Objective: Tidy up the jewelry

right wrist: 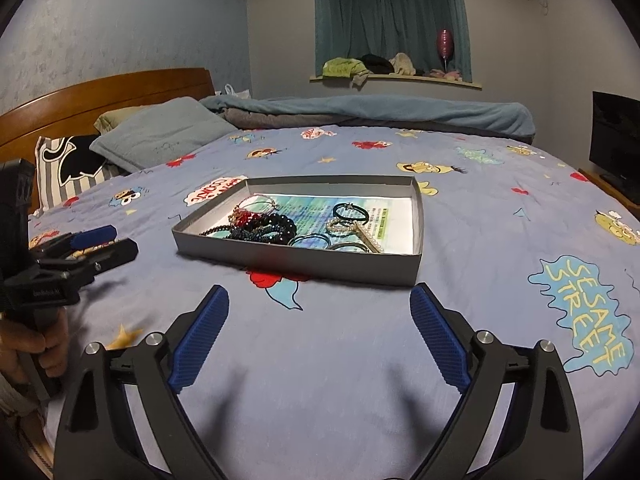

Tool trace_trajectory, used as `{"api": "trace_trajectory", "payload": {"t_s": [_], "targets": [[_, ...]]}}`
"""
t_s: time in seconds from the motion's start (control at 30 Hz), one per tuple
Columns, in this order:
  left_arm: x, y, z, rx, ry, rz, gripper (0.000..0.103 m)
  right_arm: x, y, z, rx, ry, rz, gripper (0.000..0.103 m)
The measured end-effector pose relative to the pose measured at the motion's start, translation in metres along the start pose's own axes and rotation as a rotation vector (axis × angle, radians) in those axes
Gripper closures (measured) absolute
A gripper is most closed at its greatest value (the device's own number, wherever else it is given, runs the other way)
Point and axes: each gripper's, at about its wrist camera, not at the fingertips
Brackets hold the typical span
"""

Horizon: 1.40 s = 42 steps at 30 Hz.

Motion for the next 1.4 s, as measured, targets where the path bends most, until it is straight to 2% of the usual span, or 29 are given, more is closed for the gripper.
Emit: {"api": "trace_trajectory", "payload": {"t_s": [1.4], "targets": [[-0.009, 0.002, -0.004, -0.016, -0.023, -0.01, 0.005, 0.018, 0.005, -0.005, -0.047, 0.056, -0.006, 0.007]]}}
Point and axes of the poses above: each gripper's, at about its wrist camera, not at the fingertips, and y roughly against the way its jaws point, x to its left, z to its top, and after that the axes turned 13 degrees about x, right-handed
